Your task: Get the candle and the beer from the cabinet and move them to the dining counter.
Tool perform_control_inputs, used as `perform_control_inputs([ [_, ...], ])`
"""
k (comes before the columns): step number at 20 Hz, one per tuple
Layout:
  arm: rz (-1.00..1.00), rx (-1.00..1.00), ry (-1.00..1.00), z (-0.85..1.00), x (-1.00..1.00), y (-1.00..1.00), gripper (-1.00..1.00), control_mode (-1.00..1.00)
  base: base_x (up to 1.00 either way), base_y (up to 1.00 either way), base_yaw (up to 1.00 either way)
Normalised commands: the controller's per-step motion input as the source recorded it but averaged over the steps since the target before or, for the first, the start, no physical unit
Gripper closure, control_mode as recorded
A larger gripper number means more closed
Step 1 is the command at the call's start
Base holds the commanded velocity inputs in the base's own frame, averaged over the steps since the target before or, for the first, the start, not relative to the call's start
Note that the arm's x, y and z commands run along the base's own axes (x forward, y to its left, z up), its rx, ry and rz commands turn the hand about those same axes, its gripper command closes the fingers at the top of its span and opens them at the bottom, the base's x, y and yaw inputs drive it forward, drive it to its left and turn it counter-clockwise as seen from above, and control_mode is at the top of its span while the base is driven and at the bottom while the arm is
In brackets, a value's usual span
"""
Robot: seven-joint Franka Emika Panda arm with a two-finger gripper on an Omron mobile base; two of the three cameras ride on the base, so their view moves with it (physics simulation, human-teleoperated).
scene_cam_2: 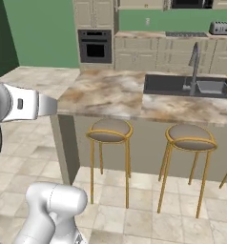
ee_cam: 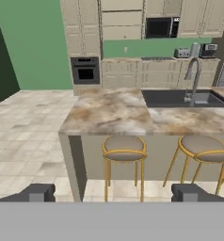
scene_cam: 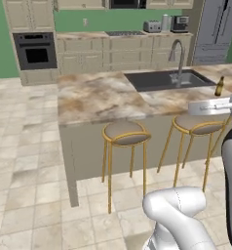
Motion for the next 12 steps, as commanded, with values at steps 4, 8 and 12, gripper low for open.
perform_control_inputs([
  [4, 0.0, 0.0, 0.0, 0.0, 0.0, 0.0, -1.0, 1.0, 0.0, 1.0, 0.0],
  [8, 0.0, 0.0, 0.0, 0.0, 0.0, 0.0, -1.0, 1.0, 0.06, 1.0, 0.0],
  [12, 0.0, 0.0, 0.0, 0.0, 0.0, 0.0, -1.0, 1.0, 0.33, 1.0, 0.0],
])
